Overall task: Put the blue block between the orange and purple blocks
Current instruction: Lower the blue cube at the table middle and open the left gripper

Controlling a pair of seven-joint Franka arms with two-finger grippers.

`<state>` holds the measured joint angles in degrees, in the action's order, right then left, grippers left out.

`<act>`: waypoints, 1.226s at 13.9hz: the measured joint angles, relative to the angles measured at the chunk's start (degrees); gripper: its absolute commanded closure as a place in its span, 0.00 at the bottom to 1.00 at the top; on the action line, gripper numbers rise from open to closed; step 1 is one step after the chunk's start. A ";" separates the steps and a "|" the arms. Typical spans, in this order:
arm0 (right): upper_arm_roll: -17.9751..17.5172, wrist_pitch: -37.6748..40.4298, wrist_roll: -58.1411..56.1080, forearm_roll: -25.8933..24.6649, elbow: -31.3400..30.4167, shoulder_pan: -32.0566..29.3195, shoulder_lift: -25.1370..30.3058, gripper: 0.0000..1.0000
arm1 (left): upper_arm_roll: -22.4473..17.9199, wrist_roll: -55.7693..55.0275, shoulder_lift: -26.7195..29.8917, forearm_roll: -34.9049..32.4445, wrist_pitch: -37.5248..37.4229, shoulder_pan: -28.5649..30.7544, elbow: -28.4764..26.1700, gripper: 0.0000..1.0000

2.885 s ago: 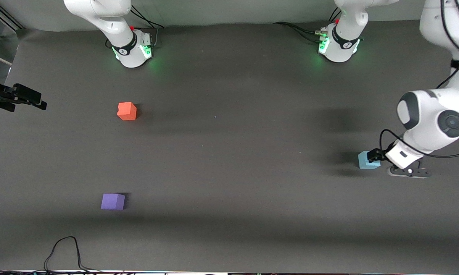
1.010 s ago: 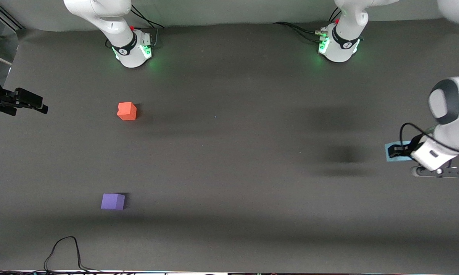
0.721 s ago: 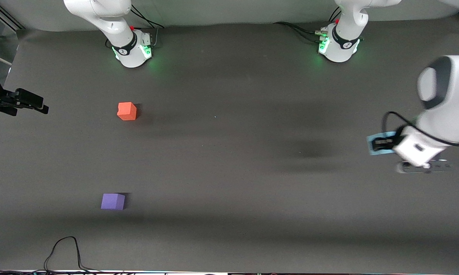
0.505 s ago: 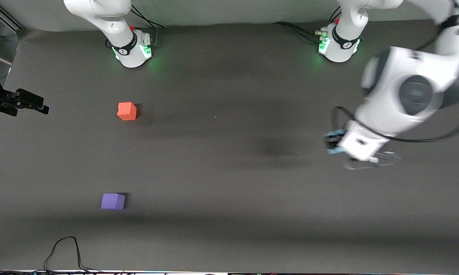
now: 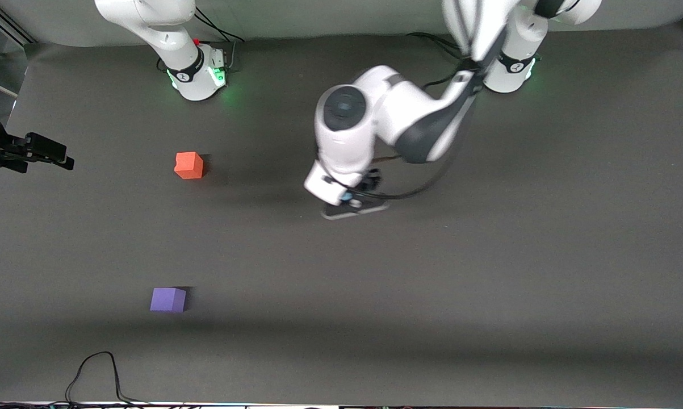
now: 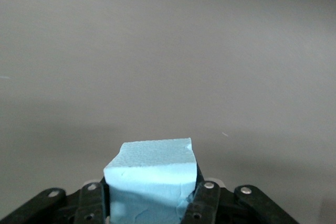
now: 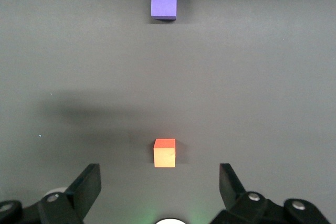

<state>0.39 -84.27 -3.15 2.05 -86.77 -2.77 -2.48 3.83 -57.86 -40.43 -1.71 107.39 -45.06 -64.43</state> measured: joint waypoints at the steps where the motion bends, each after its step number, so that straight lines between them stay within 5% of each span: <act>1: 0.00 0.00 -0.01 0.00 -0.13 0.00 0.00 0.00 | -0.04 -0.40 -2.11 -0.65 1.88 -2.34 0.64 0.61; 5: 0.01 0.00 -0.01 0.00 -0.28 0.00 -0.06 0.00 | -0.39 -0.76 -10.27 -3.36 8.95 -8.34 1.08 0.61; 11: 0.02 -0.02 -0.02 0.00 -0.35 0.00 -0.16 0.00 | -1.25 -0.76 -17.89 -6.41 15.09 -8.41 1.22 0.59; 12: 0.04 -0.05 -0.02 0.18 -0.42 0.00 -0.18 0.00 | -1.26 -0.76 -18.00 -6.49 15.34 -8.41 1.30 0.45; 13: 0.11 -0.07 -0.02 0.66 -0.52 0.00 -0.20 0.00 | -1.28 -0.76 -18.02 -6.56 15.49 -8.41 1.26 0.18; 14: 0.20 -0.09 -0.02 1.10 -0.63 0.00 -0.20 0.00 | -1.29 -0.76 -18.02 -6.56 15.56 -8.40 1.25 0.03; 17: 0.40 -0.10 -0.02 1.40 -0.77 -0.01 -0.20 0.00 | -1.54 -0.76 -18.42 -6.63 15.86 -8.37 1.12 0.00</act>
<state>0.79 -84.37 -3.17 3.45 -87.54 -2.78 -2.68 2.29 -58.62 -58.85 -8.35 123.25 -53.43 -63.32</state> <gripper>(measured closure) 0.000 0.229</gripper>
